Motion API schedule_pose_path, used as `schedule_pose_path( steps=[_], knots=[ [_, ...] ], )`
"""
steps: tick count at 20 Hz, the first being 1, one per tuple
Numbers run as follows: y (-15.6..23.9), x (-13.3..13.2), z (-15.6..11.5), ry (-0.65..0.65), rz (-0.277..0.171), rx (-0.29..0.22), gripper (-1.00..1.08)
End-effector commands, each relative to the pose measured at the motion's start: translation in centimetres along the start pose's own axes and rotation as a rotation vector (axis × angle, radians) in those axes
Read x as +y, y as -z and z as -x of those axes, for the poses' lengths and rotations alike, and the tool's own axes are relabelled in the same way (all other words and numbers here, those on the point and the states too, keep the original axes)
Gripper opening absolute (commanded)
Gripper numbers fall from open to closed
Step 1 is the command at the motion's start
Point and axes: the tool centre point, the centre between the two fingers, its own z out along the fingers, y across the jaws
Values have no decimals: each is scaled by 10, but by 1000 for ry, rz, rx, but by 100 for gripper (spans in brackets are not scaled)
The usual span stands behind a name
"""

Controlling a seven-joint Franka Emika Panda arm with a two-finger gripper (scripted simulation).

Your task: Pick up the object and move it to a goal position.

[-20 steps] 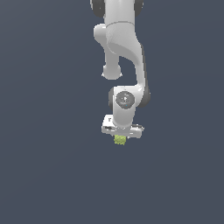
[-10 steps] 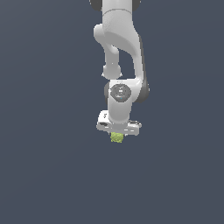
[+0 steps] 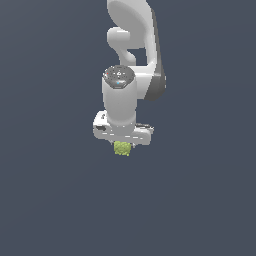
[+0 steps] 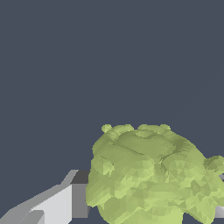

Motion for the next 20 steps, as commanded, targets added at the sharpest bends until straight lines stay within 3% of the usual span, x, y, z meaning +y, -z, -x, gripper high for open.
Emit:
schedule_pose_path(
  steps=[1, 12, 20],
  knots=[
    [28, 13, -5, 0, 0, 0, -100],
    [143, 68, -28, 0, 0, 0, -100],
    [205, 97, -43, 1, 1, 0, -100]
  ],
)
